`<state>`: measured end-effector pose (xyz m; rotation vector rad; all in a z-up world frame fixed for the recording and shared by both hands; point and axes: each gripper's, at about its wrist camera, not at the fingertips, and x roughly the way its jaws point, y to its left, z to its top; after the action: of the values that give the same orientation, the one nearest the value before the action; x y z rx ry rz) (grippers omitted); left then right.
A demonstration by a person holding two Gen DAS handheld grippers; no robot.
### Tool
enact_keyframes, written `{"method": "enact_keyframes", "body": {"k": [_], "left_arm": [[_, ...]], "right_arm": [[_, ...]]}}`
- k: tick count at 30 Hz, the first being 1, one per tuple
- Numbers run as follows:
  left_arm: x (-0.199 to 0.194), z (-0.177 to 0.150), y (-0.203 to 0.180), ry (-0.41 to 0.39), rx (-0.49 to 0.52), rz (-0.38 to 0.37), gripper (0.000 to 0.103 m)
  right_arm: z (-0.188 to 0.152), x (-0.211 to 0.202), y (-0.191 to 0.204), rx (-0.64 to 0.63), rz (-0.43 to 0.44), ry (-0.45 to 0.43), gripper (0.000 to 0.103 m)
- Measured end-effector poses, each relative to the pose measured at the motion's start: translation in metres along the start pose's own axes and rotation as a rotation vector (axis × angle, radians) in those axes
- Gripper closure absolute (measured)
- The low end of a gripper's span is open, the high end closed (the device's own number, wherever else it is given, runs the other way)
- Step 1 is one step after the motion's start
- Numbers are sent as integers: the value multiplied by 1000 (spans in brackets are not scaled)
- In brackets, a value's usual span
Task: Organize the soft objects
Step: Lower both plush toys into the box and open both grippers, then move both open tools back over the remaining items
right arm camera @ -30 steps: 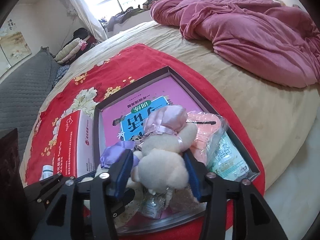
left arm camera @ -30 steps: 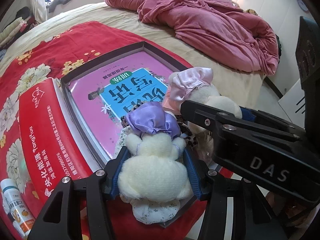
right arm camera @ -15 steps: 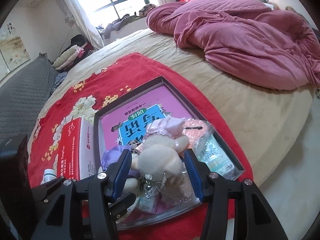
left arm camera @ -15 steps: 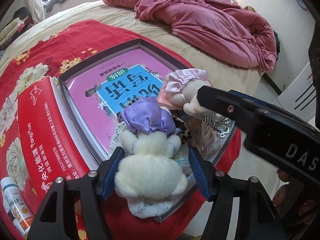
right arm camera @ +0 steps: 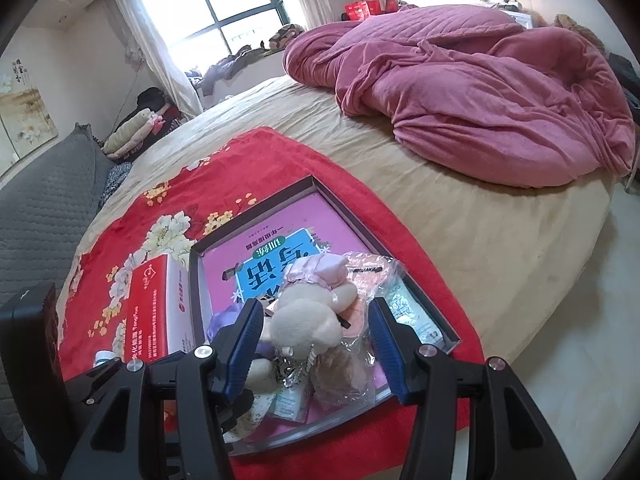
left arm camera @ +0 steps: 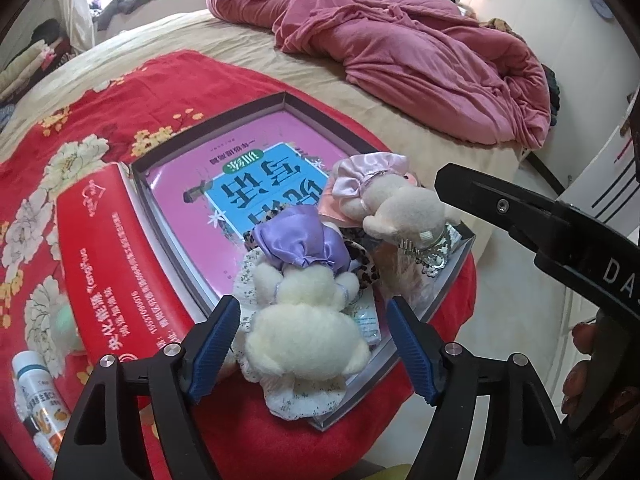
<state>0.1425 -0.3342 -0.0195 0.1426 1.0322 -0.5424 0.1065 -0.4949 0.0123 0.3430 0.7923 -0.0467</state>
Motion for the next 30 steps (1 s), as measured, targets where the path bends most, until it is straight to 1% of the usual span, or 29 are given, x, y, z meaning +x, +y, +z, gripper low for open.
{"method": "enact_keyframes", "body": {"k": [2, 4, 5, 12, 16, 20, 25, 30], "left_arm": [[-4, 0, -1, -6, 2, 8, 26], [-9, 0, -1, -16, 6, 6, 26], [-12, 0, -1, -19, 6, 8, 26], [-31, -3, 0, -50, 4, 7, 26], [-48, -8, 6, -70, -4, 22, 25], [-64, -13, 13, -87, -15, 36, 25], [-89, -19, 26, -114, -35, 51, 25], [-111, -26, 41, -133, -55, 66, 25]], "right_arm": [[1, -5, 0, 0, -7, -11, 47], [1, -10, -1, 4, -11, -26, 40], [1, -13, -1, 7, -10, -30, 39], [0, -31, 2, 2, -40, -63, 38], [-4, -43, 6, -4, -51, -81, 34], [-6, -54, 11, -14, -69, -90, 33], [-7, -67, 23, -36, -80, -101, 29], [-7, -78, 43, -73, -73, -115, 28]]}}
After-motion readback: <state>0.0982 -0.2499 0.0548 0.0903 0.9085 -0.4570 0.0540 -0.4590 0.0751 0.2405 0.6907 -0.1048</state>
